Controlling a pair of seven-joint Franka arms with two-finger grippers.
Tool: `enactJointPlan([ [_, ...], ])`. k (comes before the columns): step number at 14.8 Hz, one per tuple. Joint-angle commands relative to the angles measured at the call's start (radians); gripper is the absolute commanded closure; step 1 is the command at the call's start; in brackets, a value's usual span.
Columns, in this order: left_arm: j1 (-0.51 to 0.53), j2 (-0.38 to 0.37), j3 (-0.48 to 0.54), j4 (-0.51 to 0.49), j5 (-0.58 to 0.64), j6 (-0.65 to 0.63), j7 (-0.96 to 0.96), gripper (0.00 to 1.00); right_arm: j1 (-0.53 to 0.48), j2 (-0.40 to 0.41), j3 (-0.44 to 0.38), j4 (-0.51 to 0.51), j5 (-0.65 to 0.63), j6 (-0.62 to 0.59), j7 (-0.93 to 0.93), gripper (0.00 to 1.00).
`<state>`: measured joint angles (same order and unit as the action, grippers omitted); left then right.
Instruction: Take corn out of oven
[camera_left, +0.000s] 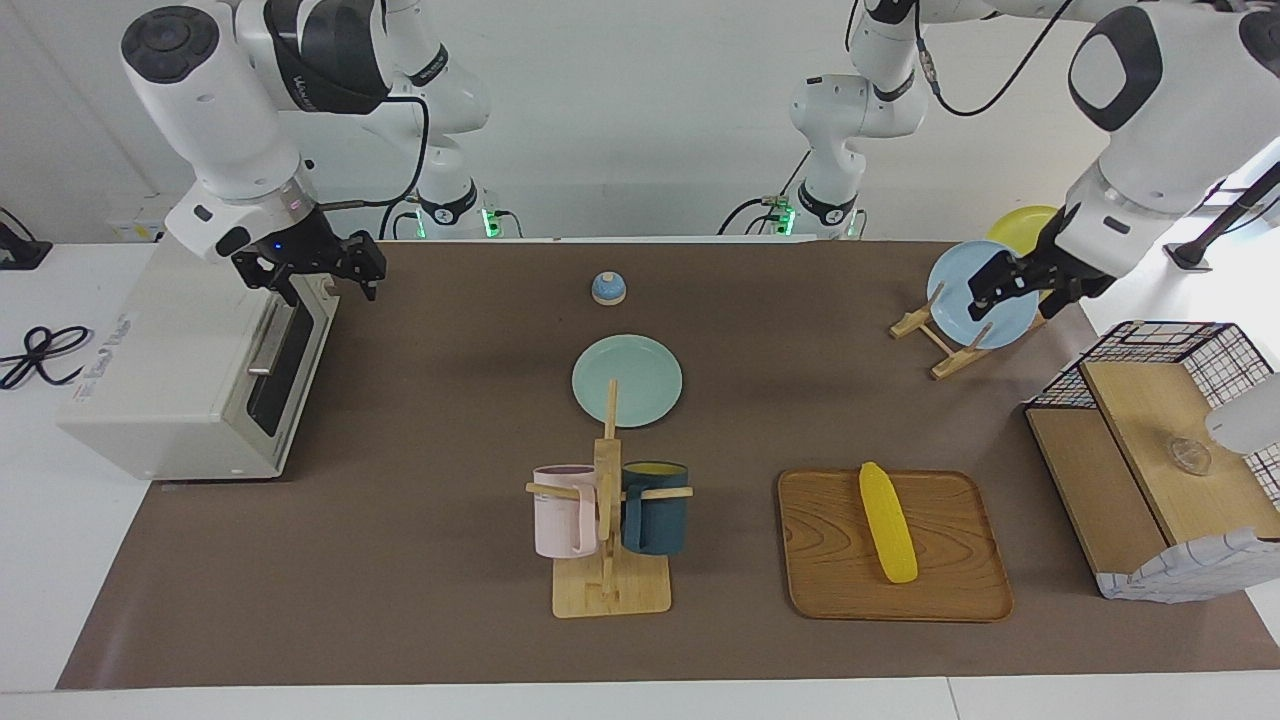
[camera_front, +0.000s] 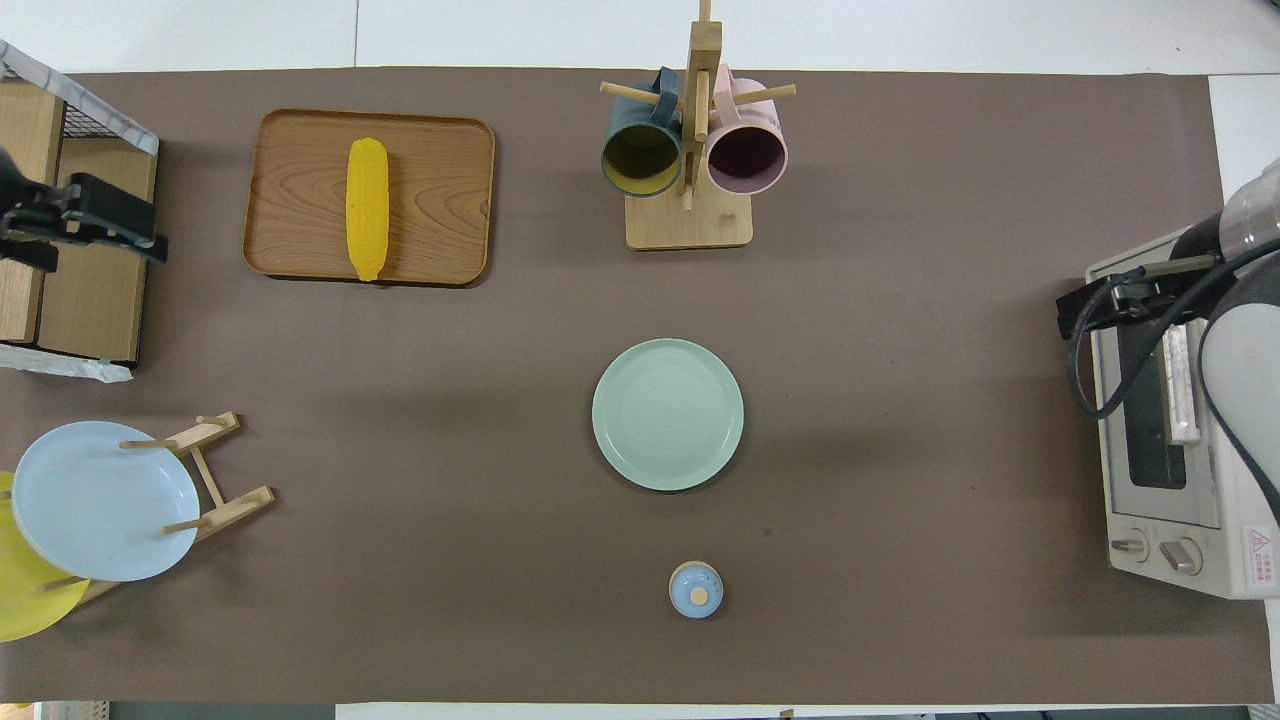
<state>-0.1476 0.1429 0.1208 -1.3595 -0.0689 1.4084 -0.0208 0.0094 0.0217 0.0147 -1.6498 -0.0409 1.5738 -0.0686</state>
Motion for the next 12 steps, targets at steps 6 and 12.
enactJointPlan([
  [6,0.006,-0.224,0.003,-0.292,0.021,0.017,-0.016,0.0,-0.003,-0.008,0.004,0.007,0.022,-0.012,0.012,0.0],
  [12,0.007,-0.189,-0.01,-0.253,0.035,0.086,-0.002,0.0,-0.005,-0.008,0.004,0.007,0.022,-0.011,0.01,0.0],
])
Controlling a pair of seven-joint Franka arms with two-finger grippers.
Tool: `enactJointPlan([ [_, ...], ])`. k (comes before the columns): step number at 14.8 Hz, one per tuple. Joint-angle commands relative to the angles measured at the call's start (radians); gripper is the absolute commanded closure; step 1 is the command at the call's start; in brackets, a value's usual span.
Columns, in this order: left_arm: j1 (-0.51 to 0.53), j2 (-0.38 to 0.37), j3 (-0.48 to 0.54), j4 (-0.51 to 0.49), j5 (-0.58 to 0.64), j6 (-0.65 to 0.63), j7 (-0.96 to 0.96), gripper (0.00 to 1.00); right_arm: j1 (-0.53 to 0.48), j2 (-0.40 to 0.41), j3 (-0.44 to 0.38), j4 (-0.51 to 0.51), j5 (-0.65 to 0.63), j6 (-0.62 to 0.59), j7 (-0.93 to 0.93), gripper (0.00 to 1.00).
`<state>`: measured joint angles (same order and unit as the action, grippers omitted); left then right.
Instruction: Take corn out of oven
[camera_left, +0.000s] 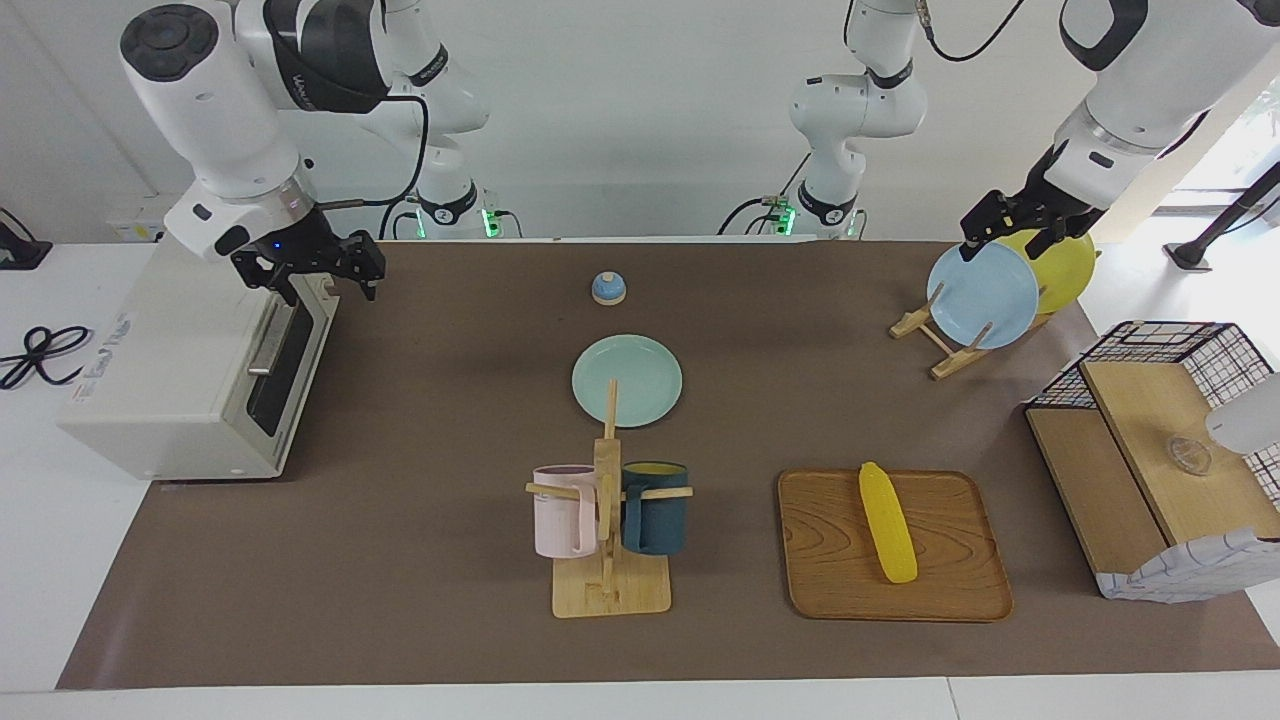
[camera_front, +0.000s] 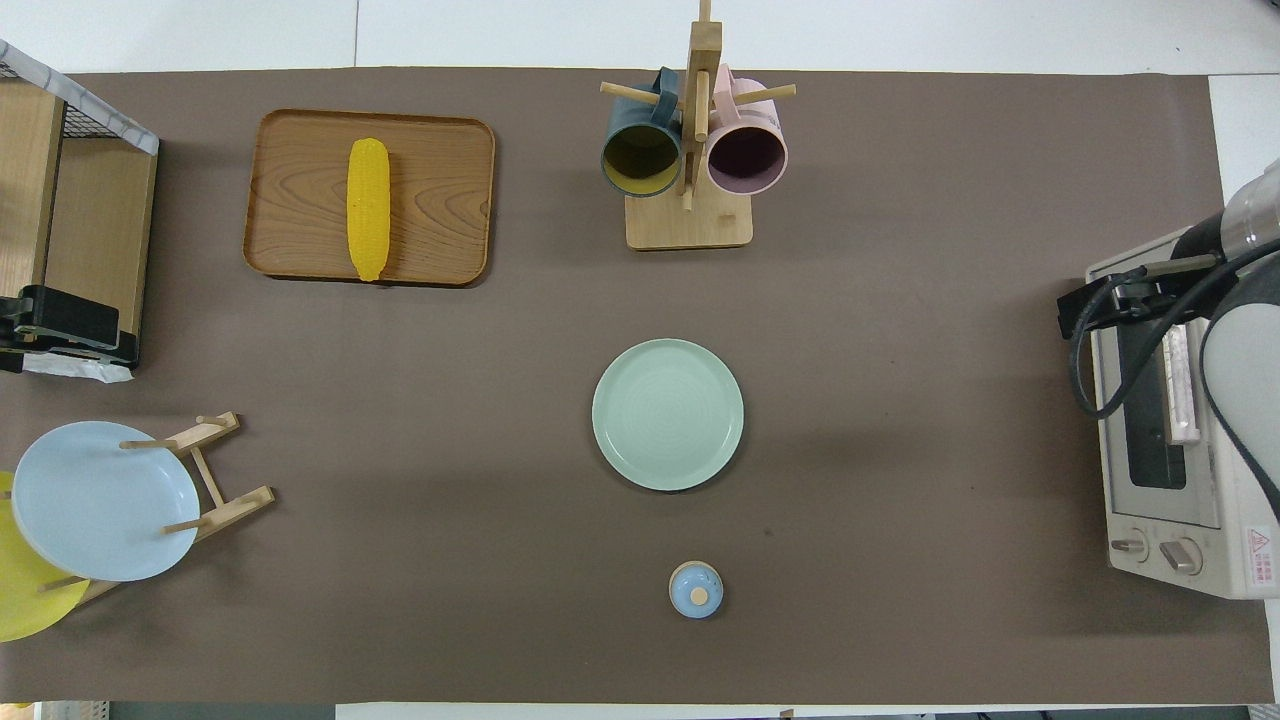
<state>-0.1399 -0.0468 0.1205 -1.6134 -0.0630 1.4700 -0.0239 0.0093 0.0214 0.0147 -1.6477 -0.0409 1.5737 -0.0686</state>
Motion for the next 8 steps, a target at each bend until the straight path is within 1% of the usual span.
enactJointPlan([
  [1,-0.001,0.016,-0.013,0.039,0.064,0.013,0.004,0.0,-0.005,-0.008,0.004,0.006,0.022,-0.011,0.01,0.0],
  [2,0.0,0.021,-0.021,0.052,0.077,0.012,0.004,0.0,-0.005,-0.009,0.004,0.006,0.022,-0.011,0.01,0.0],
  [8,-0.003,0.01,-0.036,0.04,0.081,0.018,-0.002,0.0,-0.005,-0.008,0.004,0.006,0.022,-0.009,0.01,0.0],
])
